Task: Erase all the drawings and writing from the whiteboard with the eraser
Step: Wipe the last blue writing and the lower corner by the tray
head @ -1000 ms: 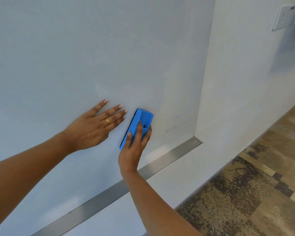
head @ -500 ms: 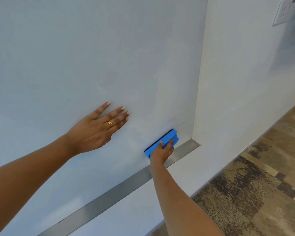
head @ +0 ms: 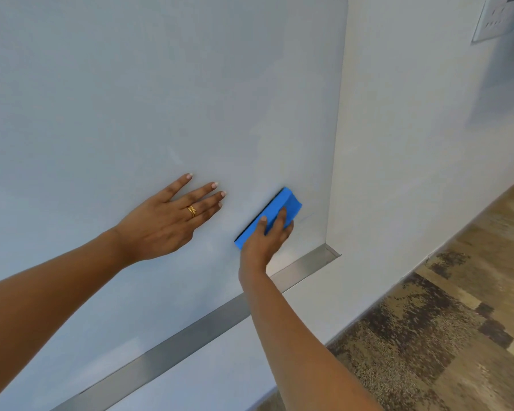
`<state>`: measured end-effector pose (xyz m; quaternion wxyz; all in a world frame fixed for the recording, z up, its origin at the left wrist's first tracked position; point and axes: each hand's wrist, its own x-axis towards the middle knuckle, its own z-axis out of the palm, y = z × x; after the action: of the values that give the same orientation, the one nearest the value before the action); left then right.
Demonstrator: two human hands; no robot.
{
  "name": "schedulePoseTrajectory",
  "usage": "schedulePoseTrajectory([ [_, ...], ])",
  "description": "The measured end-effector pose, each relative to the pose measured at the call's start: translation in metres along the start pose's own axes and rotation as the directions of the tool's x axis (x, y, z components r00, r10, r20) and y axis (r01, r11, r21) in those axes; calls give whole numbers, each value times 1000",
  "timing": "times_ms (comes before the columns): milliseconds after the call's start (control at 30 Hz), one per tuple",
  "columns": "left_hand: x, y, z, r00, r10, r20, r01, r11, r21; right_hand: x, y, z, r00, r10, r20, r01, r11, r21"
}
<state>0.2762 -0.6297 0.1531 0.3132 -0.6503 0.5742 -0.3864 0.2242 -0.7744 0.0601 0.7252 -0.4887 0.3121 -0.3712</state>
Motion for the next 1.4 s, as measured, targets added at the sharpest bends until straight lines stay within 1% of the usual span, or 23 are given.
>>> schedulePoseTrajectory([
  [67, 6, 0, 1, 1000, 4, 2, -4, 1000, 0, -1, -10, 6, 991, -131, 34, 132, 991, -35],
  [133, 12, 0, 3, 1000, 7, 3, -7, 1000, -4, 1, -16, 7, 976, -210, 51, 213, 975, -65],
  [267, 21, 1, 5, 1000, 3, -1, -3, 1000, 3, 18, -15, 2, 976, -215, 28, 217, 973, -80],
  [433, 23, 4, 8, 1000, -1, 2, 1, 999, 33, 52, -8, -11, 993, -106, -54, 104, 994, -47],
  [567, 24, 4, 8, 1000, -2, 13, 2, 999, 54, 77, 4, -27, 995, 50, -92, -50, 999, 5],
  [700, 23, 5, 8, 999, -11, 34, 9, 998, 62, 97, 13, -44, 968, 232, -95, -214, 963, 165],
  [800, 23, 5, 8, 998, -17, 53, 14, 999, 52, 110, 18, -56, 947, 303, -106, -282, 944, 172],
  [933, 25, 5, 4, 998, -20, 54, 18, 999, 37, 121, 28, -71, 934, 343, -99, -329, 935, 135],
  [1067, 22, 5, 0, 998, -14, 69, 14, 1000, 7, 120, 35, -76, 930, 355, -98, -342, 931, 124],
  [1267, -11, 11, -7, 995, -33, 93, 37, 999, -38, 90, 54, -68, 943, 327, -68, -323, 944, 66],
  [1400, -47, 19, -15, 991, -83, 108, 92, 993, -80, 62, 64, -59, 946, 324, -9, -324, 946, -14],
])
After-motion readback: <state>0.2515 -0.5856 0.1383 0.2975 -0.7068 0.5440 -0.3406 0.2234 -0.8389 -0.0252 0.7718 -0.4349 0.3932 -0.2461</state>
